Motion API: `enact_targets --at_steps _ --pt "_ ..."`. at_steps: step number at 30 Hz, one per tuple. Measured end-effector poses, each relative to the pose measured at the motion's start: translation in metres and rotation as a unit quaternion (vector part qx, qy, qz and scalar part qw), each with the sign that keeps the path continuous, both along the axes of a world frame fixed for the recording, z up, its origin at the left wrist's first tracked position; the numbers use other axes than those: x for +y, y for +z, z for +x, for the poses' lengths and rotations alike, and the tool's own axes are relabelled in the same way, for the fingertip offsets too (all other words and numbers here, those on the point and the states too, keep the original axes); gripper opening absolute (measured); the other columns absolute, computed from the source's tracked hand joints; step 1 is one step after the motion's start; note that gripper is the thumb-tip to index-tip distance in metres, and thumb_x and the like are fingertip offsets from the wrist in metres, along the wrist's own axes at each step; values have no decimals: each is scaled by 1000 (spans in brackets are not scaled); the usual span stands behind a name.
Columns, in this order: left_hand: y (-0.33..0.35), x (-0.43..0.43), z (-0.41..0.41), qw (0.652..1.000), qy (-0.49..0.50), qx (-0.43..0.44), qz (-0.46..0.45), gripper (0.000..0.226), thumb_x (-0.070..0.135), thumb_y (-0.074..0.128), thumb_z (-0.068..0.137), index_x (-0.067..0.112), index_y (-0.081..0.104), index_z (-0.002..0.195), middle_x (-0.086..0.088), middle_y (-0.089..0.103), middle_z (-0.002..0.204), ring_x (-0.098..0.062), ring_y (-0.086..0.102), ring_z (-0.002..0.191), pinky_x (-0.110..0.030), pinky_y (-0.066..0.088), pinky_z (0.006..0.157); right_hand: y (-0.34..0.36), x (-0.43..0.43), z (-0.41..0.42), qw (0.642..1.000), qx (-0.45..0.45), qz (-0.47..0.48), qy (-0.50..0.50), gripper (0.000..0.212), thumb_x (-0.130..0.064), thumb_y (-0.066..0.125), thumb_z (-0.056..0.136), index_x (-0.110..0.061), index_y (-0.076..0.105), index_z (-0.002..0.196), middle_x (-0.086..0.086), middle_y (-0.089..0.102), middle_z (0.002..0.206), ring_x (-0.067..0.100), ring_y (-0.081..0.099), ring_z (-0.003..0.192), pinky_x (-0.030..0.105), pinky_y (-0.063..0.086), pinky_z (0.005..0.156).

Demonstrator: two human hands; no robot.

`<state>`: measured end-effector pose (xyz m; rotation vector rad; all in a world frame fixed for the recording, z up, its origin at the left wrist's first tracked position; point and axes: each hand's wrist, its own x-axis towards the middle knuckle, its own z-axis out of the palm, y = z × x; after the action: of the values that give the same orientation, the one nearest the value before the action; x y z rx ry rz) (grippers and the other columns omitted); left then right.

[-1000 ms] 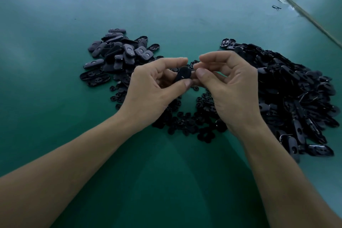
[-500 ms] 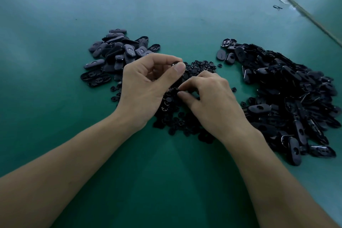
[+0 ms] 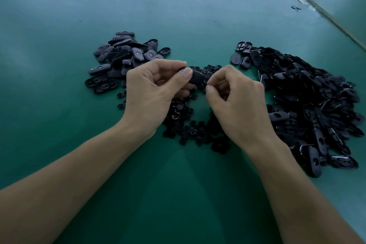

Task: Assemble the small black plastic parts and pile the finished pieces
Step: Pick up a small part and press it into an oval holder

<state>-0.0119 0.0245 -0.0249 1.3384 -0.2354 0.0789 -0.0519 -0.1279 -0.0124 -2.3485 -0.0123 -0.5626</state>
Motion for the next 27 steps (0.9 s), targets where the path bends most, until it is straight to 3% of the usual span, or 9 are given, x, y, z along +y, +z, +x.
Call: enact_targets --at_steps 5,10,17,22,27 --pt "-1 0 0 1000 -4 19 -7 8 2 72 88 6 68 92 -5 77 78 -20 76 71 -22 58 63 3 -4 0 998 -44 27 -17 15 -15 66 96 -15 75 108 -24 63 78 -7 62 72 3 43 70" --pt "-2 0 0 1000 -3 16 7 9 3 74 87 6 68 93 -5 76 76 -20 75 69 -22 57 62 5 1 -2 994 -75 77 1 11 -16 66 96 -20 76 99 -15 67 72 11 63 66 16 48 59" --pt "-2 1 -1 999 -15 1 28 10 0 74 87 4 67 93 -9 76 77 -20 75 70 -24 59 66 5 6 -2 990 -62 127 25 10 -15 74 89 -21 78 95 -22 72 82 -2 70 76 12 53 72" --pt "-3 0 -1 999 -20 -13 47 14 -3 75 85 10 70 89 -4 76 76 -16 75 69 -24 59 68 3 6 -1 985 -34 164 28 17 -13 78 86 -26 74 96 -14 73 78 3 71 76 25 59 76" --pt "-4 2 -1 997 -22 -40 65 18 -2 76 84 15 72 88 -1 77 78 -14 74 71 -24 59 69 3 7 -1 985 -44 161 33 18 -12 81 82 -28 75 84 -14 72 77 2 67 70 12 50 69"
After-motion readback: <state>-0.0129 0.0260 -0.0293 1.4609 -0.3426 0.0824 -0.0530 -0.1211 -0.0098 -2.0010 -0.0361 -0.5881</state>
